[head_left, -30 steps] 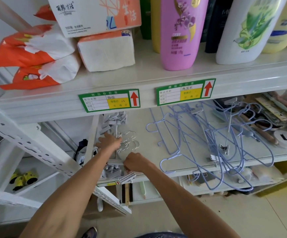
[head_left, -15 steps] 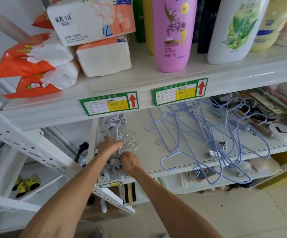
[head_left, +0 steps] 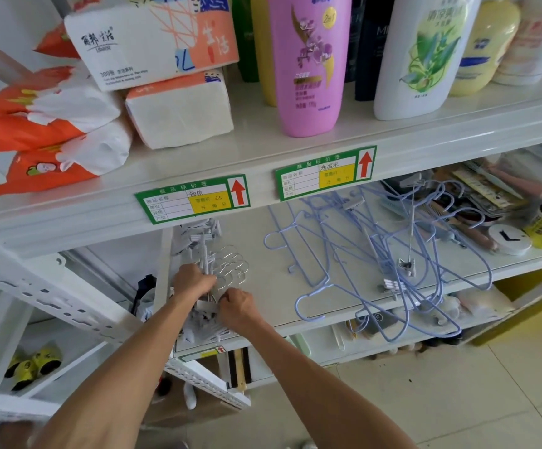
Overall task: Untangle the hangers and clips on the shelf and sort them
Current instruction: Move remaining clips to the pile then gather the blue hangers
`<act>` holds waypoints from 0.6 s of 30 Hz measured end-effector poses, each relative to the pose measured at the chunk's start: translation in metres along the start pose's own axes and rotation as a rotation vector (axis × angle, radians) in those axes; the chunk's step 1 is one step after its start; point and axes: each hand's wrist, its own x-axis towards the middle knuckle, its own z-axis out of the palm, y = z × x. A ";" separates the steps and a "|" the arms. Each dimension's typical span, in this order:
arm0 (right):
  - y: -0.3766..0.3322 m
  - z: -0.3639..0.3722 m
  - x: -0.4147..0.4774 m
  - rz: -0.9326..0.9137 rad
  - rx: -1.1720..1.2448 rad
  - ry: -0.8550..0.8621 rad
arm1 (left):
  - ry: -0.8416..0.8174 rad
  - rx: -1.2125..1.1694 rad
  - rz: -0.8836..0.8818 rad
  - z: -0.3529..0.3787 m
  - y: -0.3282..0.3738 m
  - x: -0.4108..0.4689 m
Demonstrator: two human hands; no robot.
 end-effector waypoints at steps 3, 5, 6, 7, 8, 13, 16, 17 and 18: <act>0.001 -0.006 -0.005 -0.015 -0.032 -0.068 | 0.062 0.033 -0.024 0.004 -0.004 0.008; 0.000 -0.009 -0.006 -0.034 -0.044 -0.081 | 0.080 0.032 -0.041 0.005 -0.003 0.014; -0.001 -0.009 -0.006 -0.027 -0.031 -0.085 | 0.061 0.039 -0.053 0.004 -0.001 0.015; -0.001 -0.008 -0.006 -0.016 -0.024 -0.088 | 0.034 0.053 -0.070 0.004 0.000 0.016; 0.000 -0.007 -0.006 -0.007 -0.012 -0.068 | 0.004 0.075 -0.092 0.003 0.001 0.016; 0.000 -0.001 -0.002 0.043 0.058 -0.017 | -0.049 0.161 -0.105 -0.004 0.008 0.005; 0.000 0.001 -0.001 0.044 0.027 0.028 | -0.063 0.168 -0.081 -0.011 0.012 -0.005; -0.001 0.003 -0.001 0.044 0.027 0.045 | -0.069 0.154 -0.074 -0.013 0.013 -0.007; -0.003 0.004 -0.002 0.037 0.024 0.062 | -0.074 0.141 -0.081 -0.014 0.011 -0.007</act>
